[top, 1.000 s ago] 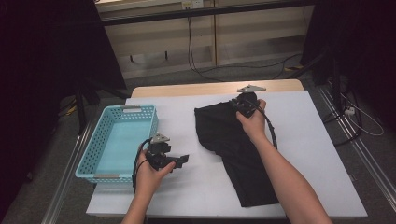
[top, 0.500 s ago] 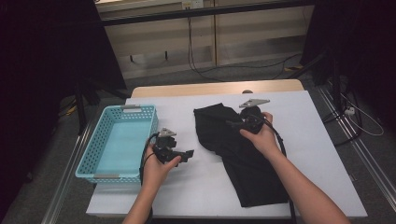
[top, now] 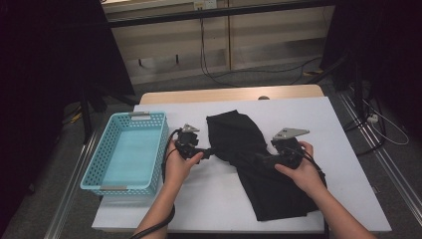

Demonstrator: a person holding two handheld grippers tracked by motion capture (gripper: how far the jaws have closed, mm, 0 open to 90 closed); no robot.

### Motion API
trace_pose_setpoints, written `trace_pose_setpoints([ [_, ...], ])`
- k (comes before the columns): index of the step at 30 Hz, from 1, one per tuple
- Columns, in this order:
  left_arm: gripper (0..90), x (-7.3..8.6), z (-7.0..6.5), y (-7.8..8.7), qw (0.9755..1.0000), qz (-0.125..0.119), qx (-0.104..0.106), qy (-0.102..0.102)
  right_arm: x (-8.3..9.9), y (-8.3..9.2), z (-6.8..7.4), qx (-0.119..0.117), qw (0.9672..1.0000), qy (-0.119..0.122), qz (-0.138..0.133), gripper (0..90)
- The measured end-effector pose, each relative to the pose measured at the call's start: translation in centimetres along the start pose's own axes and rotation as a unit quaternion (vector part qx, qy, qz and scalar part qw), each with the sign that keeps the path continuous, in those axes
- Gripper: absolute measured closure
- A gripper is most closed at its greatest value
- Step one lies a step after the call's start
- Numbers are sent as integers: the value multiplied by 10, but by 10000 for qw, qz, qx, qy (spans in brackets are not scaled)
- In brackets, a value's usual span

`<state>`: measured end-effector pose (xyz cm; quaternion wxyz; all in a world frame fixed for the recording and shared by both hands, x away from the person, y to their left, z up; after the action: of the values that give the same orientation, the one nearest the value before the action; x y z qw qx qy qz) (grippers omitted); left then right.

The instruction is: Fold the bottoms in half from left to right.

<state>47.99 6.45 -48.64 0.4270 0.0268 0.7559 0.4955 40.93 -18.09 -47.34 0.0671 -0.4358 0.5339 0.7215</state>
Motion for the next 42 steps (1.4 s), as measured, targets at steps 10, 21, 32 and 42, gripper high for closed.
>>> trace_pose_setpoints([
  [10,352,-31,2,-23,9991,-176,-383,-83,24,18,-3,69,10000,-52,-1,215],
  [21,444,-30,8,-48,9981,77,-572,197,34,37,-16,197,9994,-261,-134,218],
  [32,791,-29,4,-45,9982,176,-204,532,37,40,-17,213,9994,-263,-117,223],
  [42,833,-30,36,-20,9961,245,-552,643,50,45,-24,241,9990,-360,48,251],
])
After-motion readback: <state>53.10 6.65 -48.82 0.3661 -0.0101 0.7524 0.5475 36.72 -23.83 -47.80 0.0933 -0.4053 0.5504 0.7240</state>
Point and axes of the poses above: each handheld gripper's, and its own axes: y roughly backward along the jaws, x roughly out of its underside, z roughly to its left, the point moved 7 cm from there along -y, roughly forward along the jaws, and after that the axes turned 7 degrees about z, right-handed, at the moved point
